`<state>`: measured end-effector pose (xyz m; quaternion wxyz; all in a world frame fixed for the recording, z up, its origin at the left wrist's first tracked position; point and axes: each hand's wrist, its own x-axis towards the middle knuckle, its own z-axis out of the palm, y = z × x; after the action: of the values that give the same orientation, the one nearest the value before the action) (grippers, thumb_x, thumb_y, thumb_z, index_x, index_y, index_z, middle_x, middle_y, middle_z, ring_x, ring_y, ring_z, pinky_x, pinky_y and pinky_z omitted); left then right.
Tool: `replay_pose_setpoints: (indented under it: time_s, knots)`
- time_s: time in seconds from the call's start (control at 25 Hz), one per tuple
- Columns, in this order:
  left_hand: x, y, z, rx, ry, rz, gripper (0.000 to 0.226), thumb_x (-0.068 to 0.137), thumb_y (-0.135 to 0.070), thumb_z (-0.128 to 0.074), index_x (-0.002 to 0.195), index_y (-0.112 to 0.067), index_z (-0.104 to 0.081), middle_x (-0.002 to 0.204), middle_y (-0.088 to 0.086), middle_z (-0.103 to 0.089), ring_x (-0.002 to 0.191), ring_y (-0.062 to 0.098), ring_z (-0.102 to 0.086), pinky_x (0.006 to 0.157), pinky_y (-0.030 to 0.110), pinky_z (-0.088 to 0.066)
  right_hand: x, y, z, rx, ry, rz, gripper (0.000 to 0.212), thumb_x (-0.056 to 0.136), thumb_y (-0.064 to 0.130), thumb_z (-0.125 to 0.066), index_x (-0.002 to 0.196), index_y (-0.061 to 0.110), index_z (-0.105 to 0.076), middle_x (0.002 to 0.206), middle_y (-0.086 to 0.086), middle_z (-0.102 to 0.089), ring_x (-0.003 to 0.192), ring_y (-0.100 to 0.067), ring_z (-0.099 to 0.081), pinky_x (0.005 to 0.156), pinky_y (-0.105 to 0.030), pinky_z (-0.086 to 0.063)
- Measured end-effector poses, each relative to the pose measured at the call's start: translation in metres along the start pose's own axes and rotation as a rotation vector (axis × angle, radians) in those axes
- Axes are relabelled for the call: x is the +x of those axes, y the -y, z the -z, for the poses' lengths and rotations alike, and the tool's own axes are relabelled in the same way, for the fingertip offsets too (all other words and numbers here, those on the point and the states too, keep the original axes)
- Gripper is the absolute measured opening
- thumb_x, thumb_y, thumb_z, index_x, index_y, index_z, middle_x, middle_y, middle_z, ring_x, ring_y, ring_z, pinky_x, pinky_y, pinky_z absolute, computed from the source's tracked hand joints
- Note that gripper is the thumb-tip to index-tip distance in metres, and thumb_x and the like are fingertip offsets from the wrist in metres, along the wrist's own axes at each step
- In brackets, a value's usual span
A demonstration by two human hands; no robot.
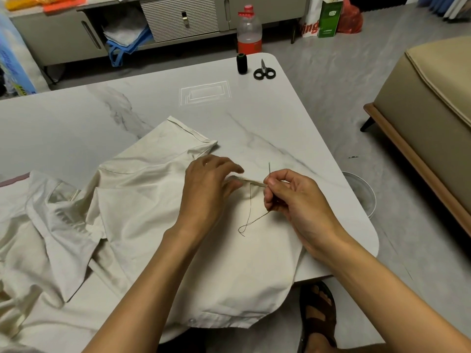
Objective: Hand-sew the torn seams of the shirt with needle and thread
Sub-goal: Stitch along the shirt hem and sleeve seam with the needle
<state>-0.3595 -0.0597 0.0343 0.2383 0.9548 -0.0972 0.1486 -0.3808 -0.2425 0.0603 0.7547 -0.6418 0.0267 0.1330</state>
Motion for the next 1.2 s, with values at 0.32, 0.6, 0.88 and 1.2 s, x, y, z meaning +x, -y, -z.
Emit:
replay_pose_setpoints:
  time_s: [0.32,0.6,0.88,1.2]
  knots:
    - [0.004,-0.003,0.025,-0.298,0.229,0.259,0.026,0.097,-0.016,-0.062,0.072,-0.024,-0.06,0.058,-0.014,-0.055,0.064,0.005,-0.049,0.101,0.013,-0.02,0.006,-0.014,-0.006,-0.424,0.049,0.033,0.014,0.096,0.009,-0.055,0.083,0.011,-0.063,0.066,0.0,-0.068,0.066,-0.013,-0.061,0.076,-0.04,-0.053]
    - [-0.002,0.005,0.036,-0.475,0.326,0.411,0.024,0.1,-0.018,-0.058,0.084,-0.005,-0.071,0.069,0.005,-0.057,0.065,0.011,-0.045,0.062,0.022,-0.035,0.002,-0.012,-0.016,-0.578,0.073,0.109,0.014,0.095,0.011,-0.057,0.084,0.014,-0.064,0.064,0.0,-0.07,0.057,-0.008,-0.06,0.066,-0.025,-0.05]
    - [-0.004,0.008,0.038,-0.483,0.338,0.421,0.023,0.099,-0.018,-0.057,0.086,-0.006,-0.071,0.086,0.022,-0.067,0.072,0.014,-0.052,0.072,0.032,-0.039,0.002,-0.017,-0.026,-0.688,0.084,0.168,0.016,0.095,0.015,-0.058,0.08,0.021,-0.064,0.06,0.001,-0.065,0.059,-0.014,-0.057,0.061,-0.024,-0.043]
    - [-0.006,0.009,0.04,-0.5,0.338,0.413,0.023,0.1,-0.019,-0.057,0.086,-0.008,-0.072,0.087,0.019,-0.069,0.075,0.016,-0.055,0.076,0.037,-0.043,0.004,-0.017,-0.028,-0.687,0.081,0.169,0.017,0.094,0.014,-0.057,0.08,0.019,-0.064,0.059,0.0,-0.064,0.055,-0.011,-0.053,0.057,-0.02,-0.04]
